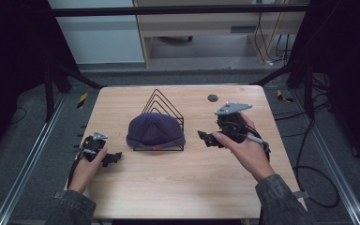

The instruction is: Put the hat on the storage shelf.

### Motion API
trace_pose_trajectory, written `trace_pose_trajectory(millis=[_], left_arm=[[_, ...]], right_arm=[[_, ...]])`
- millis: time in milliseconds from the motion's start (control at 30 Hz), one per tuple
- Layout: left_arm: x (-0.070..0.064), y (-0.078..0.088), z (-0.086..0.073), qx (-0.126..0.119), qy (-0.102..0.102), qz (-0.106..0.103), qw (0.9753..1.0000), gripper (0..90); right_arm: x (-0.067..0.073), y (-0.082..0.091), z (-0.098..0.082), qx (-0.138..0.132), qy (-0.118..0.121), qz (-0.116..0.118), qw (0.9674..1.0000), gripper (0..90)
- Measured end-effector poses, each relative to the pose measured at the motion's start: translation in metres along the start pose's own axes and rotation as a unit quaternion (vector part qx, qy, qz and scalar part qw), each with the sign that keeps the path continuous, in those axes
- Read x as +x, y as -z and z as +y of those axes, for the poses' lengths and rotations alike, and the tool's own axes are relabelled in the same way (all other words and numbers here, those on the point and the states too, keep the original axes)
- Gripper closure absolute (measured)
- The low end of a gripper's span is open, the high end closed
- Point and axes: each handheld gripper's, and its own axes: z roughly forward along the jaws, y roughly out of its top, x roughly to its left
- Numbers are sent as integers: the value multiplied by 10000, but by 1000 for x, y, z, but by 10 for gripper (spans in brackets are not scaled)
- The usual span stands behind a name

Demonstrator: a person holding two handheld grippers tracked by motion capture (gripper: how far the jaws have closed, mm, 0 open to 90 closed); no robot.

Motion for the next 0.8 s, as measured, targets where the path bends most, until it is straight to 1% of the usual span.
trace_pose_trajectory(millis=[100, 200, 233, 267, 300, 433, 467, 500, 800], left_arm=[[0, 0, 0, -8, -17, 6, 10000, 0], [0, 0, 0, -14, -23, 6, 10000, 0], [0, 0, -1, -33, 6, 2, 10000, 0], [-1, 0, -1, -31, 8, 4, 10000, 0], [0, 0, -1, -16, -22, 6, 10000, 0], [-1, 0, -1, -16, -23, 0, 10000, 0], [-1, 0, -1, -19, -23, -2, 10000, 0], [-1, 0, -1, -19, -23, -1, 10000, 0], [-2, -1, 0, -45, 21, 11, 10000, 0]], right_arm=[[-7, 5, -12, -4, -81, -60, 9999, 78], [-15, 9, -25, -6, -229, -97, 9997, 90], [-18, 10, -29, 10, -252, -119, 9996, 95], [-22, 12, -35, 83, -270, -163, 9995, 104], [-25, 13, -39, 116, -272, -218, 9993, 114], [-37, 16, -58, 191, -461, -330, 9982, 120], [-37, 16, -58, 191, -461, -330, 9982, 120], [-43, 18, -68, 203, -523, -354, 9978, 120], [-57, 23, -99, 250, -654, -604, 9957, 112]])
